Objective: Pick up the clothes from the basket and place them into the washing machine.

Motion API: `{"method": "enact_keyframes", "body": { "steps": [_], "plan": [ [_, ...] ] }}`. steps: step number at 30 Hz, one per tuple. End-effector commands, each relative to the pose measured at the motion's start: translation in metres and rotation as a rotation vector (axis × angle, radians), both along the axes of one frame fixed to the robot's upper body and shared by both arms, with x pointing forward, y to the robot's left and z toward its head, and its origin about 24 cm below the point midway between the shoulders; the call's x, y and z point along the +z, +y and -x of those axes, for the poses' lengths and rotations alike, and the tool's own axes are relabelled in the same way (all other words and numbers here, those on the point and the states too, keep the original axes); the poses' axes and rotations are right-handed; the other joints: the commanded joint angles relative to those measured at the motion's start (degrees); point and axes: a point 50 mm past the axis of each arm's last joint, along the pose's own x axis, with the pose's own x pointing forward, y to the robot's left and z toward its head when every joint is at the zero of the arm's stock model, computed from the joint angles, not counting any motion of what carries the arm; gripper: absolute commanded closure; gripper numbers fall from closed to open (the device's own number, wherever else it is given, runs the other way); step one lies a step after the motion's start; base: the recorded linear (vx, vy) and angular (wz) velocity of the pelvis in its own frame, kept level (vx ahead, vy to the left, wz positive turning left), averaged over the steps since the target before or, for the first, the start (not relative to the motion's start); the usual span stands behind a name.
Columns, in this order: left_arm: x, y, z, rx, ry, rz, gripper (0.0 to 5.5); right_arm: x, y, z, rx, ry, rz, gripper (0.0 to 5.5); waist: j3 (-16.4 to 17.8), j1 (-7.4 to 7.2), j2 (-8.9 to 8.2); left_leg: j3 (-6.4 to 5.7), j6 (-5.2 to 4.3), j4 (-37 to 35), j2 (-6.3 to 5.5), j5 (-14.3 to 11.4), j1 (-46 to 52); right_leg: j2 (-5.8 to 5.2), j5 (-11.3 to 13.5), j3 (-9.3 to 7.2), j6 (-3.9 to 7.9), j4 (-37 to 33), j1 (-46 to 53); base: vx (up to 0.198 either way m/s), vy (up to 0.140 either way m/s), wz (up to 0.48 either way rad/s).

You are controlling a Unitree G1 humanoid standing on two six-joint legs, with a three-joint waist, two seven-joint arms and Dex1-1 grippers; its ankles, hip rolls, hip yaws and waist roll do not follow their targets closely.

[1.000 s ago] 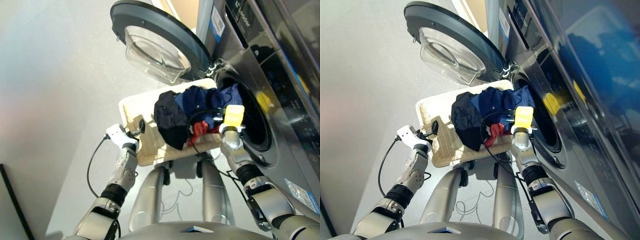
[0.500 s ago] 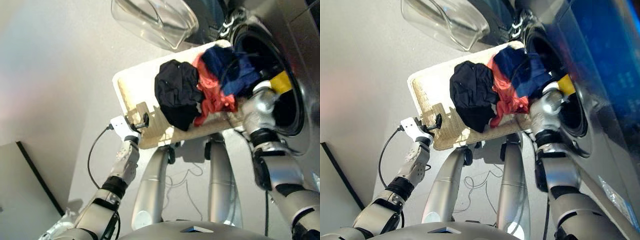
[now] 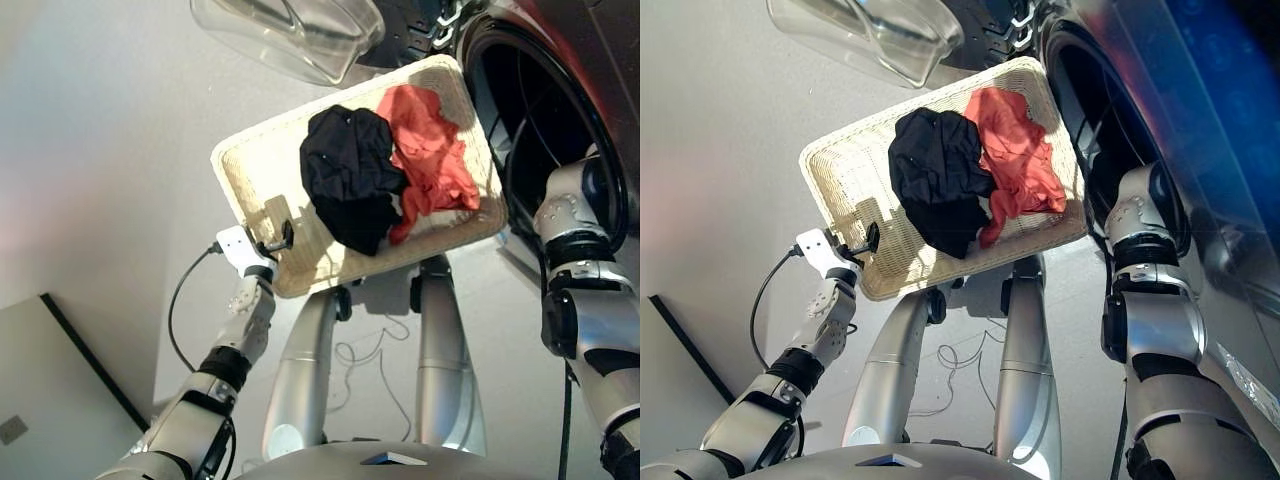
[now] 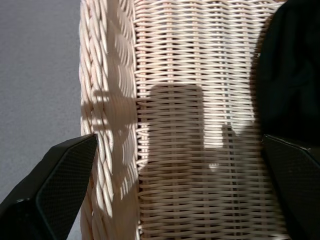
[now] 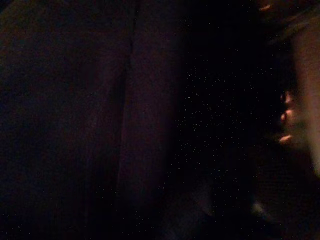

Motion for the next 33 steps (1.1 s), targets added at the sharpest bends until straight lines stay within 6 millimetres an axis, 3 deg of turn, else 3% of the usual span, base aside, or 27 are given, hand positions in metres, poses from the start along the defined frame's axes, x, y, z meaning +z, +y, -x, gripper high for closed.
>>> {"method": "enact_keyframes", "body": {
  "steps": [1,5,9,16,24,33],
  "plan": [
    [0.019,-0.010,-0.011,-0.053,-0.097,-0.006,0.00,-0.016,0.020,-0.002,0.141,0.064,0.149,0.00,-3.55,-0.52,-0.93,-3.44,-1.53,-3.75,0.65,0.41,0.86,1.71,-4.89,-4.22,0.64,-0.63,3.98,0.000,0.000,0.000],
    [0.026,-0.020,-0.015,-0.097,-0.122,-0.026,0.00,-0.037,0.040,-0.004,0.268,0.162,0.241,0.00,-3.63,-0.81,-1.67,-3.54,-1.75,-5.62,0.57,1.18,2.35,1.75,-4.15,-4.51,0.73,-2.30,5.62,0.000,0.000,0.000],
    [0.036,-0.040,-0.022,-0.190,-0.162,-0.071,0.00,-0.071,0.076,-0.002,0.493,0.313,0.453,0.00,-3.56,-1.10,-2.98,-3.82,-1.97,-8.22,0.41,2.64,4.38,1.54,-2.83,-5.05,1.02,-5.36,8.16,-0.004,-0.013,0.013],
    [0.042,-0.062,-0.031,-0.259,-0.157,-0.150,0.00,-0.091,0.123,0.008,0.700,0.365,0.672,0.00,-3.15,-1.84,-4.40,-4.34,-1.78,-8.86,0.56,3.23,5.01,1.79,-2.17,-5.38,1.12,-6.77,9.31,0.000,0.000,0.000],
    [0.047,-0.064,-0.046,-0.228,-0.126,-0.284,0.00,-0.085,0.165,0.023,0.833,0.256,0.875,0.00,-2.53,-3.50,-5.48,-4.12,-1.65,-7.23,1.44,2.58,2.59,2.46,-2.19,-5.08,1.13,-6.47,7.52,0.000,0.000,0.000],
    [0.052,-0.029,-0.065,-0.047,-0.045,-0.365,0.00,-0.061,0.191,0.041,0.913,0.047,0.824,0.00,-1.52,-6.00,-7.28,-3.77,-1.75,1.17,3.75,-0.67,-5.13,4.25,-3.55,-4.77,0.82,-1.93,0.73,0.000,0.000,0.000]
  ]
}}
